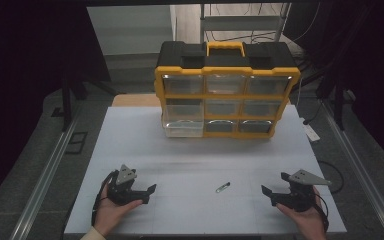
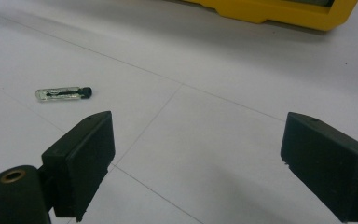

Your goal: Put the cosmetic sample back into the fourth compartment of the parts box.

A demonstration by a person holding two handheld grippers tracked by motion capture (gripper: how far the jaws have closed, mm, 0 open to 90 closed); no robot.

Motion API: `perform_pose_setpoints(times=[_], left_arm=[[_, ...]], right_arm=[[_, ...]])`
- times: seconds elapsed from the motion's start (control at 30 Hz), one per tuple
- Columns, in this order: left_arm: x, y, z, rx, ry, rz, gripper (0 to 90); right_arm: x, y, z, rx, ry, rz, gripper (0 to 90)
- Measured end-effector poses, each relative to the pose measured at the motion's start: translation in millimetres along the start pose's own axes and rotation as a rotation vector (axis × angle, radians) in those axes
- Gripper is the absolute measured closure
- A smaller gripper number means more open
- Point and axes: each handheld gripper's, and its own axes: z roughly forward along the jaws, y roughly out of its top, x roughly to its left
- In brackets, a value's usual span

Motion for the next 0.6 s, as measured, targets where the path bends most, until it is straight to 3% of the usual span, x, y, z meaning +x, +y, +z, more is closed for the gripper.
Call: perform_pose_setpoints(times=[0.33, 0.6], left_arm=[[3.6, -3.6, -4.1, 0.0, 0.012, -0.032, 7.8], [1.8, -6.6, -12.3, -0.015, 0.001, -0.032, 7.9]], right_arm=[[-1.0, -1.3, 3.0, 0.011, 0.035, 0.002, 10.8], [4.0, -0.4, 8.8, 0.036, 0.028, -0.015, 11.0]])
